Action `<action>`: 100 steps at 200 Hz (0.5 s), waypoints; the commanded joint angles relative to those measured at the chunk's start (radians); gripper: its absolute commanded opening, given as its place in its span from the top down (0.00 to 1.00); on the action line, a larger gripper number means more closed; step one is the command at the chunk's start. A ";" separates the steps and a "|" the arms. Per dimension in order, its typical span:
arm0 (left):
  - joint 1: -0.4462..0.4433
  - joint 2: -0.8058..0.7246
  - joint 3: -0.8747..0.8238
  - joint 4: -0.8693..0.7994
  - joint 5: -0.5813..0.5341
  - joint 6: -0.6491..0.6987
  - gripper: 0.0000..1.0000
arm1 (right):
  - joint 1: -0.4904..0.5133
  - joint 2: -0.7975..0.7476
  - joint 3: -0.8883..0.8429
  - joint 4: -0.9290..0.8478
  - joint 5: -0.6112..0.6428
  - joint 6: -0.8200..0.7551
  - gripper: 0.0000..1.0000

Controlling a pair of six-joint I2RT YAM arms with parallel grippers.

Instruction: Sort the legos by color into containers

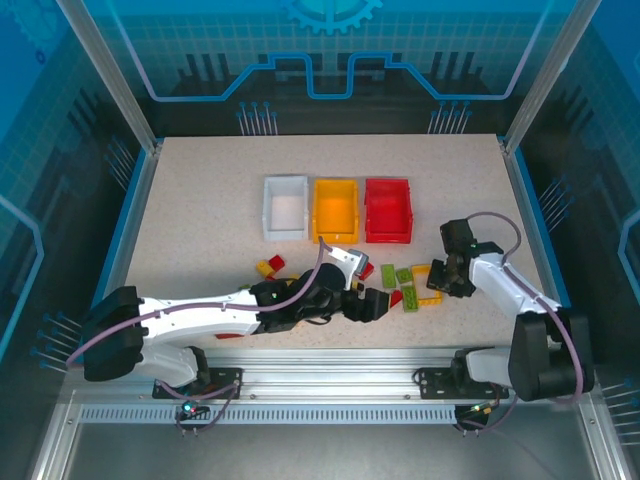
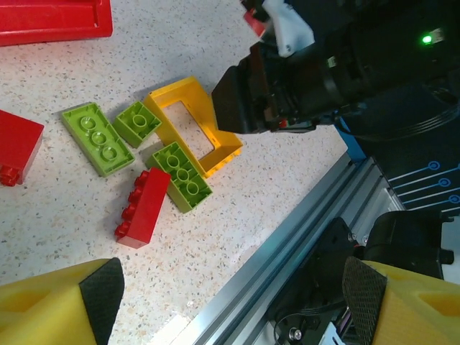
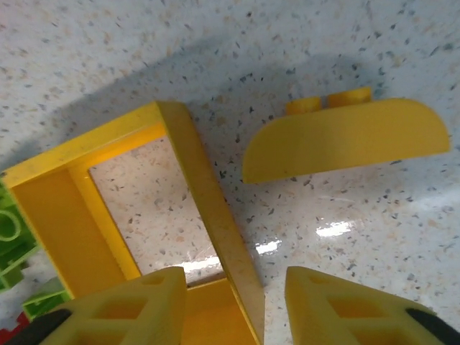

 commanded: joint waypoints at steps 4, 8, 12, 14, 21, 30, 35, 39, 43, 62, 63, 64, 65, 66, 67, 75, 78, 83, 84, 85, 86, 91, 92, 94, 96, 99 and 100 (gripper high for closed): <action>-0.007 0.004 0.025 0.033 0.004 -0.020 0.16 | -0.015 0.037 0.034 0.004 -0.031 -0.015 0.67; -0.007 0.004 0.025 0.034 0.004 -0.019 0.16 | -0.015 0.040 0.036 0.004 -0.031 -0.014 0.68; -0.007 0.005 0.027 0.034 0.005 -0.020 0.16 | -0.015 0.041 0.037 0.005 -0.032 -0.014 0.69; -0.007 0.005 0.027 0.033 0.005 -0.020 0.16 | -0.015 0.041 0.037 0.006 -0.032 -0.014 0.70; -0.007 0.006 0.028 0.034 0.006 -0.020 0.16 | -0.015 0.044 0.039 0.005 -0.032 -0.014 0.71; -0.007 0.006 0.029 0.034 0.007 -0.018 0.16 | -0.015 0.048 0.042 0.005 -0.034 -0.016 0.74; -0.006 0.004 0.030 0.032 0.007 -0.018 0.16 | -0.015 0.053 0.045 0.005 -0.033 -0.017 0.75; -0.007 0.004 0.030 0.031 0.006 -0.018 0.16 | -0.016 0.056 0.048 0.004 -0.033 -0.018 0.76; -0.006 0.003 0.030 0.031 0.007 -0.018 0.16 | -0.015 0.061 0.052 0.002 -0.033 -0.019 0.77; -0.007 -0.002 0.028 0.028 0.006 -0.016 0.16 | -0.016 0.075 0.069 -0.003 -0.024 -0.024 0.83; -0.007 -0.003 0.028 0.028 0.006 -0.016 0.16 | -0.016 0.075 0.070 -0.003 -0.022 -0.024 0.84; -0.006 -0.003 0.027 0.028 0.006 -0.016 0.16 | -0.015 0.075 0.072 -0.003 -0.021 -0.024 0.84; -0.007 -0.003 0.027 0.028 0.006 -0.016 0.16 | -0.015 0.077 0.072 -0.004 -0.020 -0.023 0.84; -0.007 -0.004 0.027 0.028 0.006 -0.016 0.16 | -0.015 0.077 0.072 -0.004 -0.020 -0.023 0.84; -0.007 -0.004 0.027 0.028 0.006 -0.016 0.16 | -0.015 0.077 0.073 -0.005 -0.020 -0.025 0.85; -0.008 -0.007 0.026 0.025 0.004 -0.015 0.16 | -0.013 0.081 0.081 -0.009 -0.012 -0.028 0.86; -0.007 -0.008 0.025 0.025 0.004 -0.015 0.16 | -0.013 0.083 0.084 -0.012 -0.012 -0.028 0.87; -0.007 -0.010 0.026 0.023 0.003 -0.014 0.16 | -0.011 0.086 0.089 -0.014 -0.008 -0.030 0.89; -0.007 -0.011 0.026 0.023 0.003 -0.014 0.16 | -0.011 0.088 0.089 -0.014 -0.008 -0.030 0.89; -0.006 -0.011 0.025 0.023 0.003 -0.014 0.16 | -0.009 0.088 0.091 -0.014 -0.008 -0.030 0.90; -0.007 -0.011 0.024 0.022 0.003 -0.014 0.16 | -0.010 0.088 0.091 -0.014 -0.008 -0.030 0.90; -0.007 -0.013 0.024 0.020 0.001 -0.013 0.16 | -0.007 0.091 0.092 -0.014 -0.007 -0.030 0.91; -0.007 -0.014 0.025 0.020 0.001 -0.012 0.16 | -0.007 0.091 0.092 -0.014 -0.007 -0.030 0.91; -0.007 -0.015 0.025 0.020 0.001 -0.011 0.16 | -0.005 0.092 0.093 -0.013 -0.006 -0.030 0.92; -0.006 -0.016 0.025 0.020 0.000 -0.010 0.16 | -0.004 0.094 0.093 -0.014 -0.006 -0.030 0.92; -0.007 -0.017 0.025 0.019 0.000 -0.011 0.16 | -0.002 0.095 0.095 -0.013 -0.004 -0.030 0.93; -0.006 -0.017 0.025 0.018 -0.001 -0.010 0.16 | -0.002 0.096 0.096 -0.012 -0.003 -0.030 0.93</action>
